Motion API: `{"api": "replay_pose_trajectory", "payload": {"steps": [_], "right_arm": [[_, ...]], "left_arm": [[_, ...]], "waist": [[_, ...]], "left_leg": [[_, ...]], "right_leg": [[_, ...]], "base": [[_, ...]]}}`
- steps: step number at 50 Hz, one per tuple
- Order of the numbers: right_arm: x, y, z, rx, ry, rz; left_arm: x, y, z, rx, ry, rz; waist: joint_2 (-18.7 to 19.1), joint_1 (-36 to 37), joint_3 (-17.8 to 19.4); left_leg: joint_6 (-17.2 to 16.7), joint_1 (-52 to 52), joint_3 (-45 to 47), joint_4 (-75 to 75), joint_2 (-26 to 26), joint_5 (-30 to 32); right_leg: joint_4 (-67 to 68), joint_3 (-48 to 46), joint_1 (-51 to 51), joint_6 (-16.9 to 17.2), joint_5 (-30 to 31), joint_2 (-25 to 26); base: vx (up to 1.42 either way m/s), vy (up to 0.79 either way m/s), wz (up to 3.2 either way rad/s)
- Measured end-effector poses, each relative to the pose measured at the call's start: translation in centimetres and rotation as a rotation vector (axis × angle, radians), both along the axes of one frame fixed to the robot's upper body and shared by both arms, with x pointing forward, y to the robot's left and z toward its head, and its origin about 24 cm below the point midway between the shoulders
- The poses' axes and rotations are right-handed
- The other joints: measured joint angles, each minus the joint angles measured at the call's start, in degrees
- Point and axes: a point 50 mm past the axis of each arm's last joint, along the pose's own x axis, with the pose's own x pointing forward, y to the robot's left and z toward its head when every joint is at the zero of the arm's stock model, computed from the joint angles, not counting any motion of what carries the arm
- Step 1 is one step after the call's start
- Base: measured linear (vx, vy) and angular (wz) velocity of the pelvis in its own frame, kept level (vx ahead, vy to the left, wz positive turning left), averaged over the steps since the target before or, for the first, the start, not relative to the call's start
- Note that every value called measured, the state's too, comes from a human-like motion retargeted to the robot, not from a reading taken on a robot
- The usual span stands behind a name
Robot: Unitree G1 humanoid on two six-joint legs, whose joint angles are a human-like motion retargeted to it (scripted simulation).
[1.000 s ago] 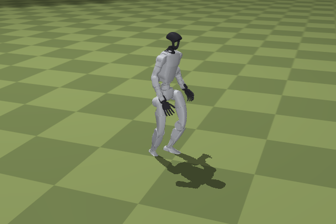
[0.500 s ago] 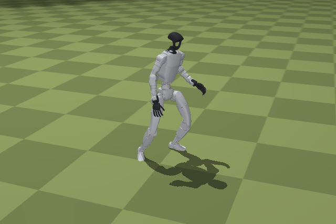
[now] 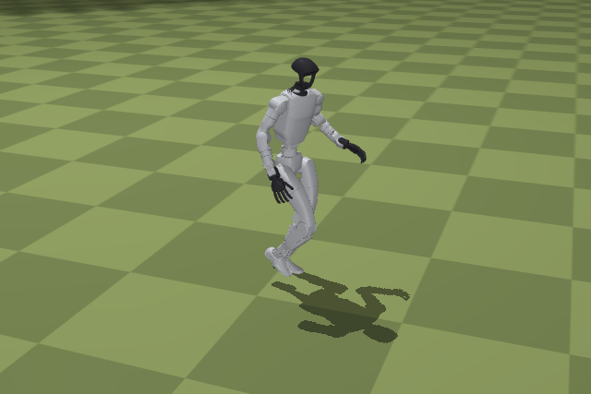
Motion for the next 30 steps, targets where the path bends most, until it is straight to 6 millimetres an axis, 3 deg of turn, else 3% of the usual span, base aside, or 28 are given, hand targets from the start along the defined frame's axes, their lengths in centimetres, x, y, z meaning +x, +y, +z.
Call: {"api": "replay_pose_trajectory", "payload": {"steps": [8,15,18,23,26,30], "right_arm": [[-3.1,-0.6,-1.7,-0.036,0.095,-0.025],[-6.0,-0.7,-3.1,-0.035,0.183,-0.063],[-7.5,-0.6,-3.7,-0.037,0.23,-0.07],[-8.5,-1.1,-4.0,-0.063,0.286,-0.076],[-8.7,-1.5,-4.2,-0.083,0.313,-0.079],[-8.4,-1.6,-4.2,-0.075,0.323,-0.094]], "left_arm": [[2.6,-4.1,-0.4,-0.038,-0.045,-0.143],[3.3,-7.0,-0.9,-0.082,-0.037,-0.281],[2.6,-8.0,-1.5,-0.106,-0.008,-0.323],[2.5,-8.3,-1.6,-0.108,0.028,-0.387],[2.5,-8.5,-1.5,-0.098,0.038,-0.416],[2.7,-8.4,-1.1,-0.089,0.047,-0.444]], "waist": [[0.76,-2.61,-0.51],[0.25,-2.03,-0.6],[0.3,-0.88,-0.91],[4.57,0.68,0.89],[6.98,2.06,1.95],[8.7,4.58,2.31]], "left_leg": [[-5.81,7.36,-4.45,-11.84,-0.28,11.08],[-7.04,10.15,-7.8,-6.36,-1.77,8.01],[-7.01,9.74,-8.27,1.53,-2.96,3.56],[-9.04,7.21,-9.07,20.29,0.68,-2.59],[-7.79,3.72,-6.87,29.77,5.25,-6.08],[-5.47,-0.86,-6.64,32.71,8.75,-8.7]], "right_leg": [[-32.4,2.63,5.42,8.03,7.62,10.87],[-42.96,5.79,11.55,11.95,12.3,15.3],[-40.66,6.22,14.15,10.53,9.45,15.56],[-40.41,4.06,21.32,4.78,0.09,17.86],[-40.84,3.72,24.3,2.48,-3.78,18.92],[-44.36,4.66,27.59,1.81,-3.94,19.03]], "base": [[0.21,0.05,1.0],[0.26,0.0,0.68],[0.3,-0.01,0.39],[0.32,0.02,0.36],[0.28,0.06,0.23],[0.23,0.08,-0.07]]}}
